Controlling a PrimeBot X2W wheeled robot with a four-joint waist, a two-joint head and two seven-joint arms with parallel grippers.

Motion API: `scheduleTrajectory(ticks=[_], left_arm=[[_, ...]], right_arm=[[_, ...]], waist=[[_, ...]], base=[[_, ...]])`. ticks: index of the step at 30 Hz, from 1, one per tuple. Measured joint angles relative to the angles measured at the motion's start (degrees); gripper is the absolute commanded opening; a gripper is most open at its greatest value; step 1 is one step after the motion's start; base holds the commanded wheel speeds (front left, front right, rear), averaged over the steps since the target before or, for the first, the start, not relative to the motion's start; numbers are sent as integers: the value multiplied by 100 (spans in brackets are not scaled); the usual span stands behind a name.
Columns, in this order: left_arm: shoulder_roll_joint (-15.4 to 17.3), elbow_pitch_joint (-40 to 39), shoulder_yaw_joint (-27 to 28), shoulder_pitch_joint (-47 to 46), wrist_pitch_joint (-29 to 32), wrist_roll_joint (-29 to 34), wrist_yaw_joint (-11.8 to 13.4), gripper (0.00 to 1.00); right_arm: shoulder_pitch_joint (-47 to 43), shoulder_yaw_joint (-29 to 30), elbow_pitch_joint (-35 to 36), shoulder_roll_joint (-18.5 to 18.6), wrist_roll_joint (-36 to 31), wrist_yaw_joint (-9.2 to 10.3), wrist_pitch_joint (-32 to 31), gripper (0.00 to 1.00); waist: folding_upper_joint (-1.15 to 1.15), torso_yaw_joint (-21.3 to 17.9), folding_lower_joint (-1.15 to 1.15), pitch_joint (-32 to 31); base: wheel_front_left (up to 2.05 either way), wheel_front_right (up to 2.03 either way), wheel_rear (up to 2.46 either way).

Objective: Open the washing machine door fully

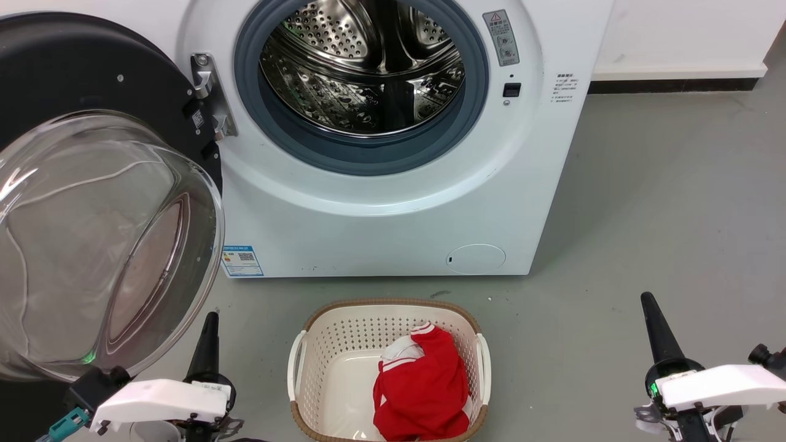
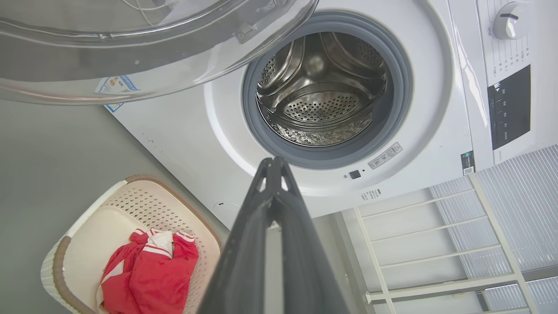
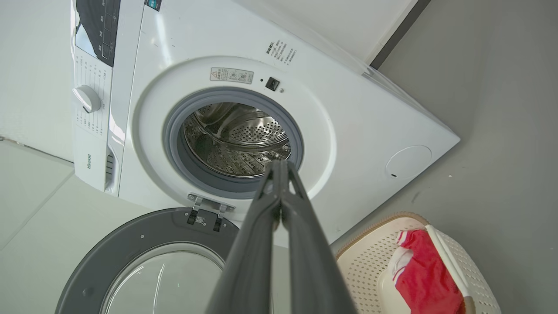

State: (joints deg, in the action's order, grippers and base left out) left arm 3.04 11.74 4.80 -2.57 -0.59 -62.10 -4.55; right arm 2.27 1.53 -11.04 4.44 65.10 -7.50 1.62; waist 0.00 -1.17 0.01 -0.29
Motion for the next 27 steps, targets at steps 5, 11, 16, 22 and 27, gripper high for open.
scheduleTrajectory(ticks=[5,11,16,22,27], left_arm=[[-2,29,18,-23,70,-312,-36,0],[-3,59,44,-53,163,-670,-59,0],[-3,76,63,-114,233,-954,-100,0],[-4,108,88,-138,334,-1390,-136,0],[-7,131,99,-165,396,-1647,-155,0]], right_arm=[[20,26,-27,1,302,0,-67,0],[71,63,-56,2,645,0,-142,0],[106,88,-85,2,915,0,-199,0],[135,131,-130,2,1330,0,-291,0],[174,157,-158,1,1575,0,-356,0]], waist=[[0,10,0,4],[0,22,0,8],[0,31,0,12],[0,47,0,19],[0,57,0,23]], base=[[0,0,0],[0,0,0],[0,0,0],[0,0,0],[0,0,0]])
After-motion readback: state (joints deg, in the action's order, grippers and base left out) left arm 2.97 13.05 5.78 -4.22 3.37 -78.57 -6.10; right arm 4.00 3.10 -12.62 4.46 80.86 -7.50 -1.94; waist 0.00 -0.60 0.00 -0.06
